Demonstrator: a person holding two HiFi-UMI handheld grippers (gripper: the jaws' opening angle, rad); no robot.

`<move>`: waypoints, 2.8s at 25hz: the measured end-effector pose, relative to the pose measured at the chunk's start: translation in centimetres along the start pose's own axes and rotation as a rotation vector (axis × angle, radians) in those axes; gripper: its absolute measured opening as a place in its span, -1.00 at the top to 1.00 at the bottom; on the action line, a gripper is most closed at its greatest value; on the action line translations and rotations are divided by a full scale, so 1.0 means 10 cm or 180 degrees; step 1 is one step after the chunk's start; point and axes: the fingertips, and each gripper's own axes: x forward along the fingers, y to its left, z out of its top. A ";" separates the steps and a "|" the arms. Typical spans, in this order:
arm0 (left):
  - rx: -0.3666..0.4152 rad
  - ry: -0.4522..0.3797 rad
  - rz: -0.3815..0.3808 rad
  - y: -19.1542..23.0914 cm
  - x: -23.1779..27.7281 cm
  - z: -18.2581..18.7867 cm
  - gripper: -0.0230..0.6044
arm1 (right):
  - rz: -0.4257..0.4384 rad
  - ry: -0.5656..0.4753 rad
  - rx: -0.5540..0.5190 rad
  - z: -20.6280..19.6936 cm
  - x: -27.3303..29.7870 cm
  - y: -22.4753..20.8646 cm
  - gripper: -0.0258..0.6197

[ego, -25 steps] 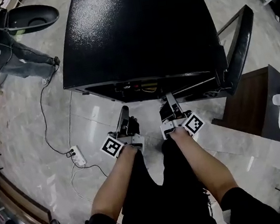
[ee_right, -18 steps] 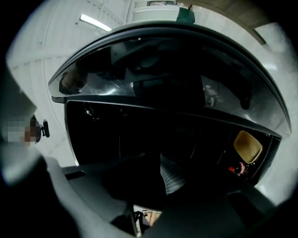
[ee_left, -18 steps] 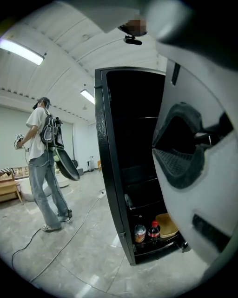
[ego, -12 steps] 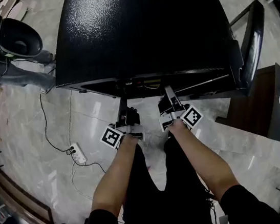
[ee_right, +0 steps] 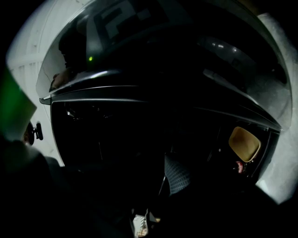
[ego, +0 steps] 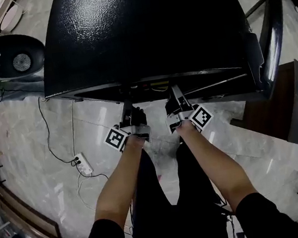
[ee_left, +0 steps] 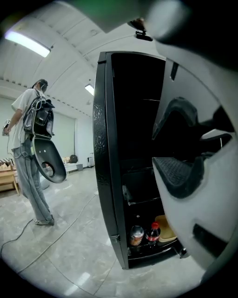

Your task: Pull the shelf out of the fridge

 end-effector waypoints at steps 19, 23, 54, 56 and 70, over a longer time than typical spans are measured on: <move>-0.0182 -0.0147 0.0088 0.30 0.39 0.04 0.38 | -0.0027 -0.0243 0.0141 0.08 0.21 -0.26 0.39; -0.0215 -0.0232 0.0152 0.38 0.40 0.05 0.38 | -0.0037 -0.0286 0.0184 0.09 0.22 -0.30 0.39; -0.0218 -0.0308 0.0153 0.52 0.63 0.17 0.51 | -0.0030 -0.0458 0.0249 0.22 0.45 -0.34 0.67; -0.0216 -0.0302 0.0154 0.52 0.63 0.18 0.53 | -0.0034 -0.0446 0.0221 0.22 0.45 -0.34 0.71; -0.0190 -0.0297 0.0087 0.49 0.66 0.19 0.68 | -0.0096 -0.0436 0.0143 0.23 0.45 -0.37 0.79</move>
